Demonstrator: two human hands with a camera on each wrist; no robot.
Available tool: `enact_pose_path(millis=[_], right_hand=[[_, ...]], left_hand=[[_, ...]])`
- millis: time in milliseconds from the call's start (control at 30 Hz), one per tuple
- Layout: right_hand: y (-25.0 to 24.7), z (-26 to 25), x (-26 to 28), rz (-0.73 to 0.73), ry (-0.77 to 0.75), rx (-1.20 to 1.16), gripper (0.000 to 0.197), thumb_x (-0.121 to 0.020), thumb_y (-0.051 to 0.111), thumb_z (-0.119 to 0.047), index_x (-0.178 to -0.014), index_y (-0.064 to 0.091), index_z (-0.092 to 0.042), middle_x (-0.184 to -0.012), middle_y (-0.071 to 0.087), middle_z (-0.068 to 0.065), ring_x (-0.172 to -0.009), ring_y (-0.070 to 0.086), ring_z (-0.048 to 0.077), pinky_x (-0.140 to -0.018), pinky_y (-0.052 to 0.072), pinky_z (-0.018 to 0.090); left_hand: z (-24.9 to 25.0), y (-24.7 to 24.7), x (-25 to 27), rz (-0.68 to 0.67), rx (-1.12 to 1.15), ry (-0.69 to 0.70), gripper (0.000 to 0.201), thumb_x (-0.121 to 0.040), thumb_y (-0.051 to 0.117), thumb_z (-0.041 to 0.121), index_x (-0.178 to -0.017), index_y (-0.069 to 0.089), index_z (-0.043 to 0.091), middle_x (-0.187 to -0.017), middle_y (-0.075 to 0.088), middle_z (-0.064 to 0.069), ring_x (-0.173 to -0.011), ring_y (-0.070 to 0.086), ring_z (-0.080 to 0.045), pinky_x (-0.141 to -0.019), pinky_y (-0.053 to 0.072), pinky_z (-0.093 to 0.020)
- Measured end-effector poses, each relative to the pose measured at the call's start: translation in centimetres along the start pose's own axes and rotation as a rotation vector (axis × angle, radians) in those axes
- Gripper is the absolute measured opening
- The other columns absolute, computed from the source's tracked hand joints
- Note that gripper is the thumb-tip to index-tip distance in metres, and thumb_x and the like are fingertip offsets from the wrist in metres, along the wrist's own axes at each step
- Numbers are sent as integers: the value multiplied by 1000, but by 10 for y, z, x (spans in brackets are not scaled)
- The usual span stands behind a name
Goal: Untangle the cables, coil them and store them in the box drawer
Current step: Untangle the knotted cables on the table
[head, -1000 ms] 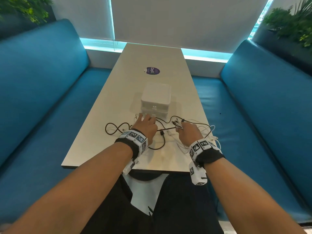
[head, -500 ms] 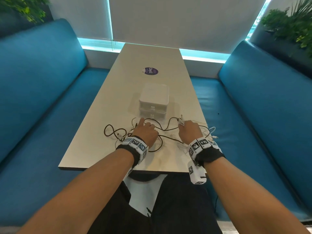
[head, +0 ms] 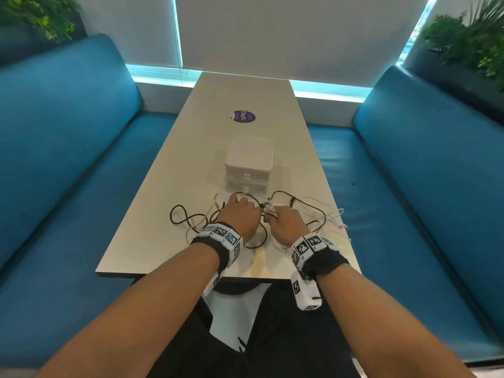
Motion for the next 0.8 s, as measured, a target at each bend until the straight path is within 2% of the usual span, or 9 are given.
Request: enact_pose_path(millis=[133, 233, 300, 400, 500, 567, 667, 800], right_hand=[[-13, -1, 0, 23, -7, 0, 27, -98, 47, -23, -98, 70, -9, -98, 69, 15, -95, 62, 34, -80, 48, 39], [-16, 3, 0, 27, 18, 24, 25, -97, 47, -21, -95, 70, -12, -96, 70, 14, -93, 63, 33, -79, 51, 37], [-19, 16, -1, 36, 73, 50, 24, -97, 48, -24, -100, 69, -12, -99, 69, 15, -94, 63, 34, -76, 50, 35], [-36, 46, 2, 65, 184, 144, 25, -97, 48, -22, -109, 65, -9, -109, 68, 14, -104, 62, 34, -85, 50, 37], [-57, 70, 7, 99, 258, 299, 24, -95, 48, -24, -104, 68, -13, -107, 70, 8, -104, 64, 30, -89, 51, 37], [-62, 72, 8, 133, 272, 341, 25, -95, 48, -27, -102, 67, -13, -105, 71, 9, -101, 66, 30, -86, 51, 36], [-61, 62, 7, 184, 272, 278, 26, -99, 44, -23, -107, 64, -8, -108, 69, 13, -101, 65, 31, -74, 40, 30], [-61, 50, 5, 272, 218, 127, 23, -100, 43, -22, -109, 55, -5, -107, 65, 20, -99, 62, 38, -71, 36, 33]], left_hand=[[-8, -12, 2, 101, -38, 42, 25, -98, 47, 30, -106, 66, 17, -108, 70, -2, -110, 56, -27, -104, 30, -46], [-16, -11, 1, 91, -35, 28, 22, -96, 50, 31, -100, 68, 20, -102, 70, 0, -105, 58, -25, -103, 28, -47], [-19, -4, 2, 37, -31, 25, 22, -94, 50, 29, -103, 69, 23, -102, 69, 1, -108, 56, -24, -105, 25, -49], [-32, 17, 12, -80, -54, 22, 24, -89, 53, 23, -110, 64, 25, -105, 70, 0, -117, 50, -24, -108, 21, -52], [-44, 25, 21, -67, -59, 17, 27, -94, 49, 23, -118, 60, 24, -114, 69, 1, -118, 50, -25, -107, 23, -50], [-39, 23, 21, -32, -55, 35, 25, -96, 51, 23, -120, 59, 24, -115, 69, 3, -116, 51, -24, -106, 24, -49], [-31, 18, 15, -3, -24, 37, 24, -102, 45, 33, -118, 61, 25, -115, 70, 3, -115, 51, -24, -107, 22, -49], [-27, 18, 11, -57, -24, 30, 26, -102, 41, 33, -115, 63, 26, -104, 71, 0, -110, 53, -23, -108, 22, -46]])
Point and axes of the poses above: each hand's wrist, its own x-axis away from the middle knuckle, its own y-axis out of the palm, z = x × y, the point moved 10 cm from there along -x, towards the middle knuckle
